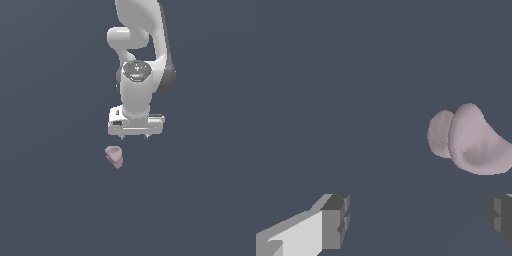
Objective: Pick up the object and move it to a goal position.
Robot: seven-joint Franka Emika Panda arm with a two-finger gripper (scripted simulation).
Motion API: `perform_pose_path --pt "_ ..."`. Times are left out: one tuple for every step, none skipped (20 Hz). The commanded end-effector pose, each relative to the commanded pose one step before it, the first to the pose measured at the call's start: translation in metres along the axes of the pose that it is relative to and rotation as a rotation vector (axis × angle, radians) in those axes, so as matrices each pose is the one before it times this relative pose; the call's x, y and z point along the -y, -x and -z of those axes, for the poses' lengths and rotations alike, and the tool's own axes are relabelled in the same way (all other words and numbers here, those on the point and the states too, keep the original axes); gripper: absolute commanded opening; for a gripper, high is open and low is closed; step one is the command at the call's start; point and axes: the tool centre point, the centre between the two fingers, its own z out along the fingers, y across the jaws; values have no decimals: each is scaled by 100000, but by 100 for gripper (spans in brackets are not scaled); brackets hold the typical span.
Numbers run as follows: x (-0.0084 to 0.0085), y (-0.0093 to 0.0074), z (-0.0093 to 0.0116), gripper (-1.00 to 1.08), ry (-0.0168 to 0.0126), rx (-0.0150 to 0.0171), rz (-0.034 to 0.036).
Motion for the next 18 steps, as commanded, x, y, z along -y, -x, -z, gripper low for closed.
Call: perform_pose_path --pt "-1 0 0 100 0 0 0" --pt "31 11 22 100 -39 24 -52" --pt "88 33 64 100 -117 72 -155" --pt "143 54 104 100 -192 119 -252" --pt "199 76 143 100 -264 165 -340" --pt "248 98 179 100 -336 214 -419" --pt "243 98 173 100 -324 210 -383" --pt "188 78 134 100 -249 165 -270" --pt "127 54 91 100 -176 118 -163" --pt "65 28 47 100 -102 69 -63" --pt "-3 5 14 100 0 0 0" --pt "-27 -16 -31 100 32 -21 57" --pt "-8 -6 -12 100 38 -27 -51" --pt "5 5 5 100 3 -5 -154" --pt "9 4 6 100 -9 5 -68" --pt "8 0 0 100 -2 3 69" --pt "-18 -8 -8 100 6 -1 169" --pt "-36 -15 -18 100 15 -5 284"
